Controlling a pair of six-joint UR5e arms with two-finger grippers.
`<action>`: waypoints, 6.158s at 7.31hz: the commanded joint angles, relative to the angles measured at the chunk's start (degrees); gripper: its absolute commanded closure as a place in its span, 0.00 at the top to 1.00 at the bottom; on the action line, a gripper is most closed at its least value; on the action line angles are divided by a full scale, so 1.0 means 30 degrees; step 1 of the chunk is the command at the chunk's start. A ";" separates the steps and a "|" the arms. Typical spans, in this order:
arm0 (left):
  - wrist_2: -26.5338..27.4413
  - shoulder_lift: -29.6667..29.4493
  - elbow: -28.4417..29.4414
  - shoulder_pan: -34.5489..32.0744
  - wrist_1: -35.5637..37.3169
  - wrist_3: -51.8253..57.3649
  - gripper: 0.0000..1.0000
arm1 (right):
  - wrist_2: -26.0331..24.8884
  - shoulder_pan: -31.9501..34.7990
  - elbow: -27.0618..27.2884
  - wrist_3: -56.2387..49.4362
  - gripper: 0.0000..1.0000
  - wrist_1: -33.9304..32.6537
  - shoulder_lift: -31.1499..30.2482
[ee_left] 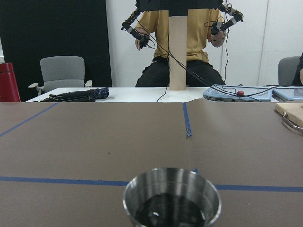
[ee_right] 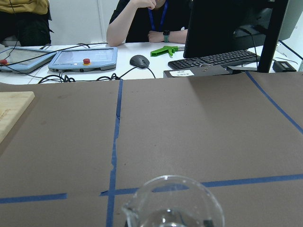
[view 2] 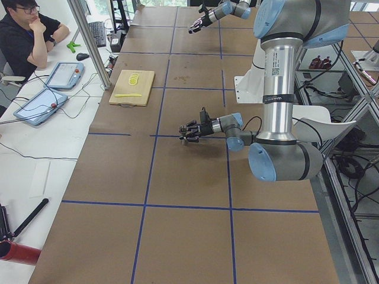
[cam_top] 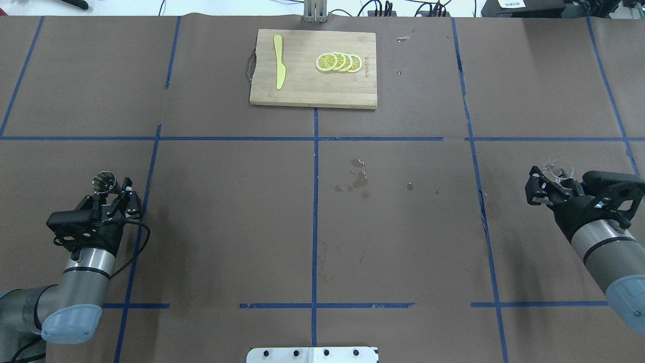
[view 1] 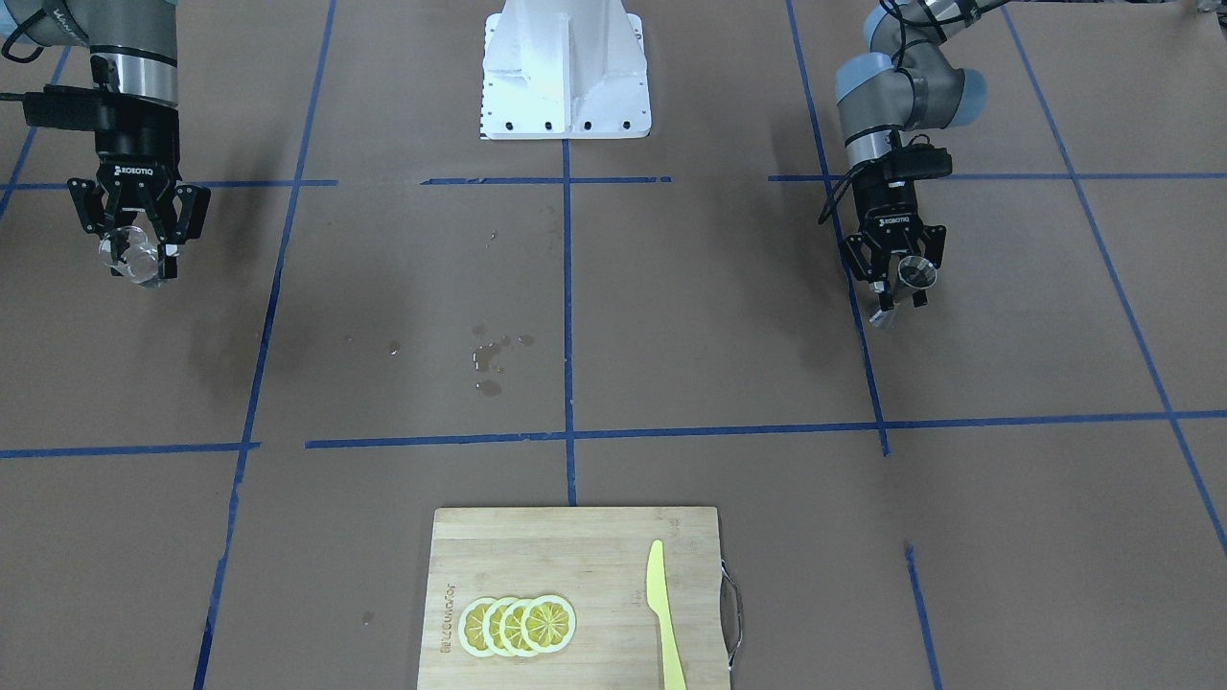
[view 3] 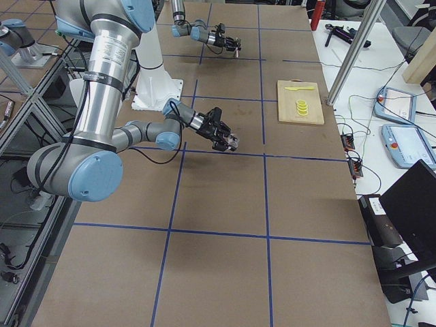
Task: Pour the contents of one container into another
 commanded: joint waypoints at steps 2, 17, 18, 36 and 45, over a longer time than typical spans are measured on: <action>-0.0203 0.0003 -0.0077 0.0001 -0.0029 0.0011 1.00 | -0.1272 -0.1061 -0.0243 0.0639 0.00 -0.0029 0.0000; -1.2246 0.7444 -1.1003 0.0440 -0.0030 0.3496 1.00 | -0.5026 -0.4051 -0.4079 0.4301 0.00 -0.0029 0.1810; -1.2246 0.7445 -1.1180 0.0411 -0.0030 0.3584 1.00 | -0.4998 -0.4168 -0.4488 0.4301 0.00 0.0000 0.2164; -1.6244 0.7357 -1.3631 -0.0171 0.1102 0.4638 1.00 | -0.5583 -0.5425 -0.5051 0.3598 1.00 0.1406 0.2054; -2.5654 0.0894 -1.4443 -0.8837 0.8465 1.2106 1.00 | 0.2606 -0.7288 0.3494 0.2636 1.00 0.0417 -0.4512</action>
